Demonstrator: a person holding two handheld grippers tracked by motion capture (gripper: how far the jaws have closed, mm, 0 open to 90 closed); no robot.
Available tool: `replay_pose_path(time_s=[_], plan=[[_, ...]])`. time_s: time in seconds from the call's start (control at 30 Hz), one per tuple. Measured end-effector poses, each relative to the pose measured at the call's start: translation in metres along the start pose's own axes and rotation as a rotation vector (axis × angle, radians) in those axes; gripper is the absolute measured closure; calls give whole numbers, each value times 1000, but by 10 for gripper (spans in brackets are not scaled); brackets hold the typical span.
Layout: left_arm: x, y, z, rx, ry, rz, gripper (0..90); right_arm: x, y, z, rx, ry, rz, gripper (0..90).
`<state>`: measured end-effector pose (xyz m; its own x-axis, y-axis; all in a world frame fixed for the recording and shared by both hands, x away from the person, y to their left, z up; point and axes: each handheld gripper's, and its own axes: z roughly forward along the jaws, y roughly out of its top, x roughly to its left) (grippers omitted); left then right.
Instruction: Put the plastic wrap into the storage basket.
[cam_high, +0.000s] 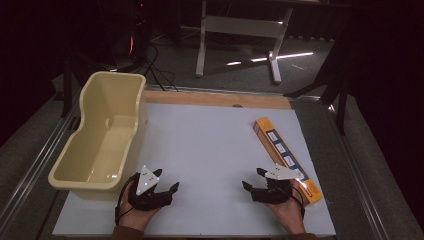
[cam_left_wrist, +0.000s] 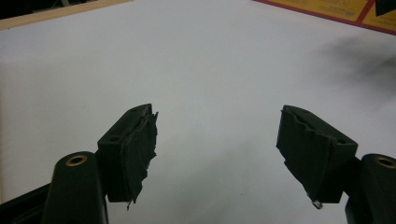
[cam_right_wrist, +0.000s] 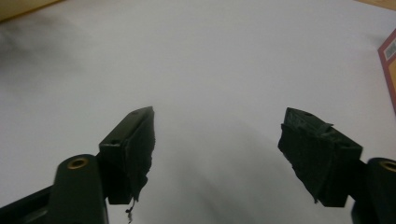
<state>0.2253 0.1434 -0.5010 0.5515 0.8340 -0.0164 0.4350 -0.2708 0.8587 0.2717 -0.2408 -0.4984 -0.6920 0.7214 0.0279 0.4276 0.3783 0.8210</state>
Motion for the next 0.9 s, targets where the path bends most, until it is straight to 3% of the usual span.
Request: replay_pose_path(time_s=[0.17,0.43,0.53,0.9], plan=[[0,0,1,6,4,-1,283,-2,0,-2,4,2,0,281],[0,-2,2,11,3,-8,286,-10,4,-10,-9,-35,1,285],[0,-3,3,11,1,-9,286,-12,7,-13,-27,-22,11,300],[1,-3,1,10,2,-15,290,-19,15,-14,17,-62,-45,365]])
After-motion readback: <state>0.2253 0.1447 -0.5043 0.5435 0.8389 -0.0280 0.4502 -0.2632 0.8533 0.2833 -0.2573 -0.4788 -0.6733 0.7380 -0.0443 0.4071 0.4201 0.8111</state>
